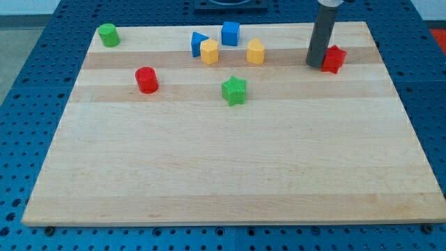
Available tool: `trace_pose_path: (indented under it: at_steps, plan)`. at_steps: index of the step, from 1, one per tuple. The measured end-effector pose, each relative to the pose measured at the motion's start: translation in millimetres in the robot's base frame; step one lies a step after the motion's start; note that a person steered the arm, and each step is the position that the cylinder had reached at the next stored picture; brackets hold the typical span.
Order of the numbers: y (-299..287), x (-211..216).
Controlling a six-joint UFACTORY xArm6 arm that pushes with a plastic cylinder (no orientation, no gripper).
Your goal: Place the red star parallel to the right of the blue cube
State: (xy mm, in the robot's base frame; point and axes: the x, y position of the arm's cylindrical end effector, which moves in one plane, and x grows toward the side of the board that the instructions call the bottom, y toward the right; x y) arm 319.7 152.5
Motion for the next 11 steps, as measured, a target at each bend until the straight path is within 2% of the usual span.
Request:
trace_pose_path:
  at_steps: [1,2,3,4,5,6,7,9,11]
  plan:
    - [1,39]
    - [59,40]
    - [81,22]
    - [68,15]
    - [55,63]
    - [33,59]
    - [30,33]
    - [49,-14]
    - [52,-41]
